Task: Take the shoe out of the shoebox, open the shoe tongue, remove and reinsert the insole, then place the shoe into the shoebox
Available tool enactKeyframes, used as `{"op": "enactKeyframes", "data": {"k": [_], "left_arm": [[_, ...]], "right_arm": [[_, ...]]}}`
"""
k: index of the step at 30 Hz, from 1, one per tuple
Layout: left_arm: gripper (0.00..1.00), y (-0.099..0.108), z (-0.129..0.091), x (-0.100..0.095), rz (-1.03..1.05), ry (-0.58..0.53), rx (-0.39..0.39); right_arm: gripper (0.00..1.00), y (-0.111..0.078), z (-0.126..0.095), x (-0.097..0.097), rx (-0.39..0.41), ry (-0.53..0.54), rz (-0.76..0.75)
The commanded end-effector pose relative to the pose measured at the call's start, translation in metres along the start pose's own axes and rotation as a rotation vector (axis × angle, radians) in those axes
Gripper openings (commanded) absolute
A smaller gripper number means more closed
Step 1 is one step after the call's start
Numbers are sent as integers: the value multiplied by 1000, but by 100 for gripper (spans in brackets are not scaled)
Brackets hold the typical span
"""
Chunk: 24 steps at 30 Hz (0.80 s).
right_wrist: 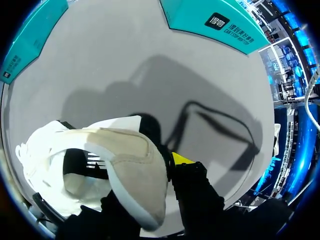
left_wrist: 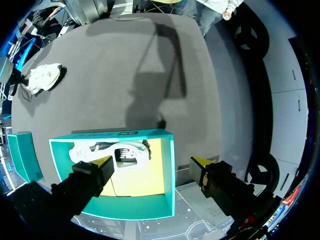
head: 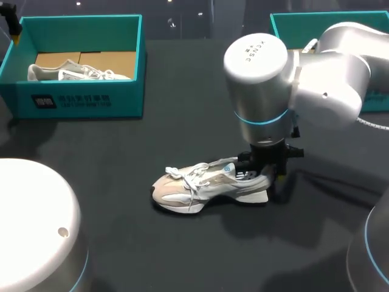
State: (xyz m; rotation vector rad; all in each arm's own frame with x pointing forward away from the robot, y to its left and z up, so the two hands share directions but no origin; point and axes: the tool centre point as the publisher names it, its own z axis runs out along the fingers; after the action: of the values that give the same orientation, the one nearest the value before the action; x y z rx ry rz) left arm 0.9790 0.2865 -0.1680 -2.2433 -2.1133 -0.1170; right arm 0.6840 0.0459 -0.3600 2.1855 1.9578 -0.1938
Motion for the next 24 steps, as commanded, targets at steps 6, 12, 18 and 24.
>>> {"op": "enactKeyframes", "data": {"k": [6, 12, 18, 24], "left_arm": [[100, 0, -1, 0, 1, 2, -1], [100, 0, -1, 0, 1, 2, -1], [100, 0, -1, 0, 1, 2, -1], [100, 0, -1, 0, 1, 2, -1]], "right_arm": [[0, 0, 16, 11, 15, 26, 7], [0, 1, 23, 13, 31, 39, 15], [0, 2, 28, 15, 34, 57, 6], [25, 4, 31, 15, 40, 82, -3]]}}
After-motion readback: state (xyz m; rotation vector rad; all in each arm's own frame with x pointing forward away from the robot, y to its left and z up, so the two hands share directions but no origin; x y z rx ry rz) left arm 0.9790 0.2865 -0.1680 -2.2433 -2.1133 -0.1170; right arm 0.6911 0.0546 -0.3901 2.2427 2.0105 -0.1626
